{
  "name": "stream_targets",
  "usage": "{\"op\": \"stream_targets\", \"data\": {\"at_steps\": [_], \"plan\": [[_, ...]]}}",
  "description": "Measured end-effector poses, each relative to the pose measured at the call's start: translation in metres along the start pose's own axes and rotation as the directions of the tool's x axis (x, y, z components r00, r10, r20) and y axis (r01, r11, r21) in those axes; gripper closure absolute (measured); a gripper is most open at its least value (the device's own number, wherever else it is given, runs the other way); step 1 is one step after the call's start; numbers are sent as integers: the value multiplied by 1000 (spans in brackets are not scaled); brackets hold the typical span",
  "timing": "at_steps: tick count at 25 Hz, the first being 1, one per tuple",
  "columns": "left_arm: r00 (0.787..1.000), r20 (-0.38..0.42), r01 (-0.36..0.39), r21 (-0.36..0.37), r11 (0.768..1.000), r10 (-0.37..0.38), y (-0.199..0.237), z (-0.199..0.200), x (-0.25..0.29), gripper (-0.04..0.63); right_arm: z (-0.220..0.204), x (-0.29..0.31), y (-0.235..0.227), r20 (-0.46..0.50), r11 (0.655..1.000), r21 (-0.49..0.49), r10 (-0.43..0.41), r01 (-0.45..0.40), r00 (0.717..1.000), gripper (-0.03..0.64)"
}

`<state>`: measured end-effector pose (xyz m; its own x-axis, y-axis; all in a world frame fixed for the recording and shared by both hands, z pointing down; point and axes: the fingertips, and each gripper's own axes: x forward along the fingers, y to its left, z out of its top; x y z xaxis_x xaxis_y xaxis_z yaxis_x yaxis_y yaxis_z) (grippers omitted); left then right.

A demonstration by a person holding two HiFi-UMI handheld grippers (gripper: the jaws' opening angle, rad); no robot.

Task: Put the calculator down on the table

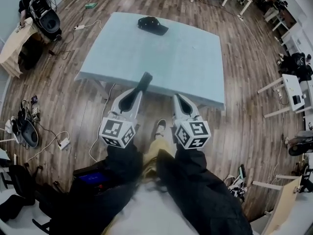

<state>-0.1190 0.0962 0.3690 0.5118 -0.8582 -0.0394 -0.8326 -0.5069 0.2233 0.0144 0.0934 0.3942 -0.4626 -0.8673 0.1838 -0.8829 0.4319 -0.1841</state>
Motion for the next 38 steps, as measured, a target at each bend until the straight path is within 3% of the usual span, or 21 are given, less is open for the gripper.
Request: {"op": "stream_targets", "data": {"at_steps": [6, 22, 31, 38], "plan": [[999, 12, -41, 27, 999, 40, 28, 11, 62, 549, 23, 56, -35, 17, 999, -5, 52, -52, 998, 615], [1000, -3, 13, 80, 997, -13, 32, 26, 278, 549, 82, 165, -216, 50, 998, 68, 6, -9, 999, 615], [998, -60, -23, 82, 996, 28, 54, 14, 320, 550, 75, 205, -246, 3, 993, 115, 25, -25, 1000, 615], [989, -150, -6, 39, 999, 12, 79, -22, 344, 549, 52, 225, -261, -71, 988, 153, -23, 34, 997, 615]]}}
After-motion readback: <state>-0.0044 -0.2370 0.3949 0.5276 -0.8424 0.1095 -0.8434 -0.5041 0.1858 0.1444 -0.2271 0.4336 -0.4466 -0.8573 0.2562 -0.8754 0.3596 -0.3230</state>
